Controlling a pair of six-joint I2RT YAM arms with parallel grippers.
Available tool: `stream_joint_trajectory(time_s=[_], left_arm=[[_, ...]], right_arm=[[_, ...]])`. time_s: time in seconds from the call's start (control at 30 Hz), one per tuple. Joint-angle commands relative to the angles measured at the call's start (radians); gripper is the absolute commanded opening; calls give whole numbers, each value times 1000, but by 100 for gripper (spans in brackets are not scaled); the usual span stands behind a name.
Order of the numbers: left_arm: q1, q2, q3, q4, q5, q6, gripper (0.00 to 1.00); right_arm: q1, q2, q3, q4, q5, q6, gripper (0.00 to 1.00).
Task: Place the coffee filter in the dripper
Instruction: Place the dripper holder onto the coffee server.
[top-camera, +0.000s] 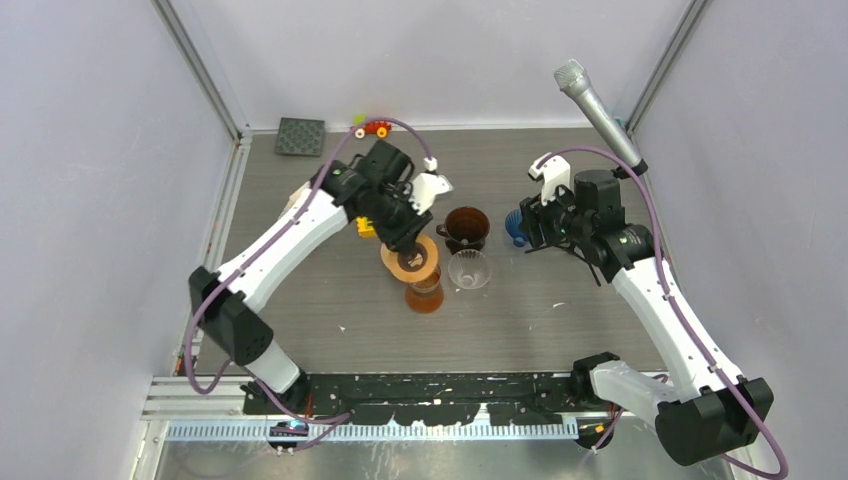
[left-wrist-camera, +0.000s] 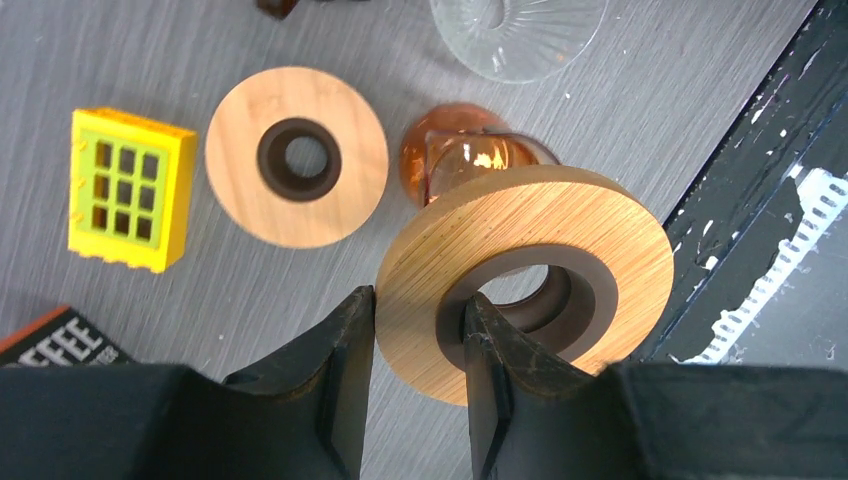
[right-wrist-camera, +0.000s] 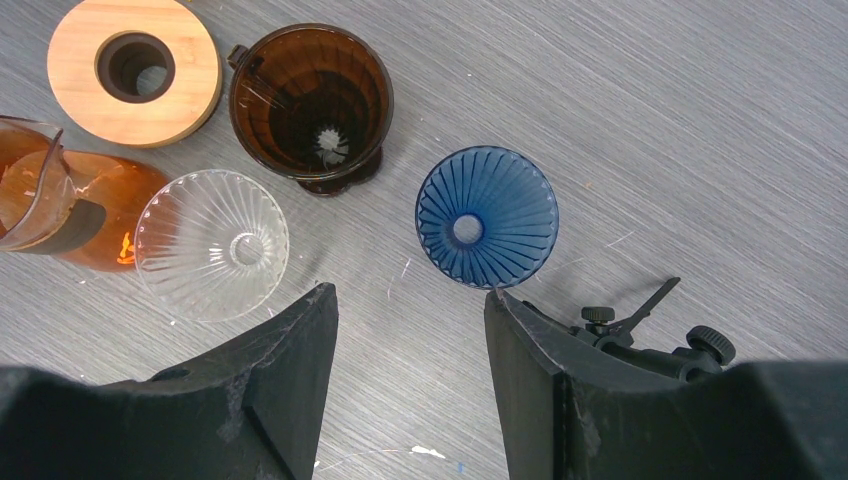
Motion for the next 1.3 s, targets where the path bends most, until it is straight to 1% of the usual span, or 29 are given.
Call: stream_joint_trajectory(time_s=[0.0,0.2,0.47,1.13,1.27], left_arm=[[-57,95,92,-53,-41,-31,30],[-70,167,136,-56,-51,-34,31],[-72,222,140,-58,-54,-36,31],[-86,250,102,-36,-63,-41,41],[-91,248,96,-32,-79,-40,44]], right_arm=[[-6,-28,12,12,-14,-9,61],[-8,-35,10,13,-20,-9,61],[-8,-30,9,12,-22,-10,61],[-8,-26,9,10,-25,-11,61],[-8,-26,9,9,-26,-11,61]])
